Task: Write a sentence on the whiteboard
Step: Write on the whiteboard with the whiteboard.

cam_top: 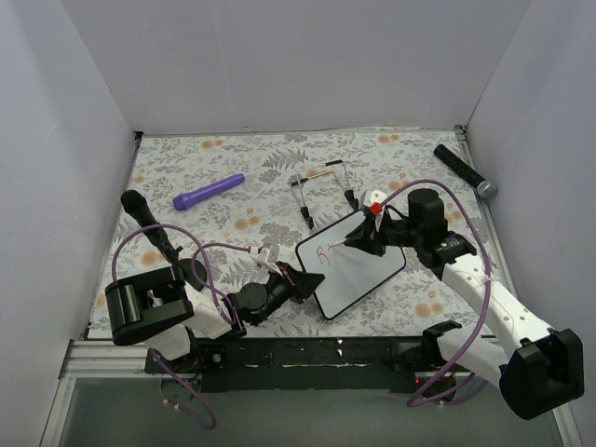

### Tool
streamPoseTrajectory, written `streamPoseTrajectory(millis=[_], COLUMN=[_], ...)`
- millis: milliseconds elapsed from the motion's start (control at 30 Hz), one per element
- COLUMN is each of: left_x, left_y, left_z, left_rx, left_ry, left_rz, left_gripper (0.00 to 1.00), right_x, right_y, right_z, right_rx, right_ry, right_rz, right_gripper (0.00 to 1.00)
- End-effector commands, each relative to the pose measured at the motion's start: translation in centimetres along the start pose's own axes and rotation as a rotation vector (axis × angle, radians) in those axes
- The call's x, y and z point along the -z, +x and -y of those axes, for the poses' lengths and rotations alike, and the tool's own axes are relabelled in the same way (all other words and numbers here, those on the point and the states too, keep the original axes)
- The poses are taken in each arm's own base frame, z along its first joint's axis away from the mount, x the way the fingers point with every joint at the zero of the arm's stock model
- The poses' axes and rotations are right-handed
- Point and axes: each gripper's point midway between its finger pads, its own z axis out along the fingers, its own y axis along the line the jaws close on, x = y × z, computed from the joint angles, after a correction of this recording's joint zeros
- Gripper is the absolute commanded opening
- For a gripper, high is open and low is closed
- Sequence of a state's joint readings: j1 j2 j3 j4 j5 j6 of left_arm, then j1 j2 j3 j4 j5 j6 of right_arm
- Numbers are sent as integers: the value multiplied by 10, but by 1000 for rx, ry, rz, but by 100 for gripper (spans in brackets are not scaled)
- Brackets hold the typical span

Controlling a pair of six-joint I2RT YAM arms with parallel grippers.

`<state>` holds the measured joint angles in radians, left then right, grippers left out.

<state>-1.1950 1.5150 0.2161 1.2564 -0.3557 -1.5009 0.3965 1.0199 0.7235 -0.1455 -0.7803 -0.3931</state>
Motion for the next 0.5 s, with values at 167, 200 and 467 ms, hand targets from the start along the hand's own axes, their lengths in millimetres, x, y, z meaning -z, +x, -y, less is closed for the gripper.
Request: streamPoseTrajectory(millis=[167,200,467], left_x=[-4,-4,-5], left_y=[-18,-18,-17], left_z=[28,28,28], left_rx=[26,27,25], left_ry=[94,94,95], left_rz=[69,67,66], left_gripper=[0,0,0], right_x=[1,1,0], right_y=[4,9,25], right_z=[-8,-12,-33], right_rx=[51,40,49], right_ry=[-61,-80,-188], right_rz=[-2,-18,-63], right_gripper=[1,1,1])
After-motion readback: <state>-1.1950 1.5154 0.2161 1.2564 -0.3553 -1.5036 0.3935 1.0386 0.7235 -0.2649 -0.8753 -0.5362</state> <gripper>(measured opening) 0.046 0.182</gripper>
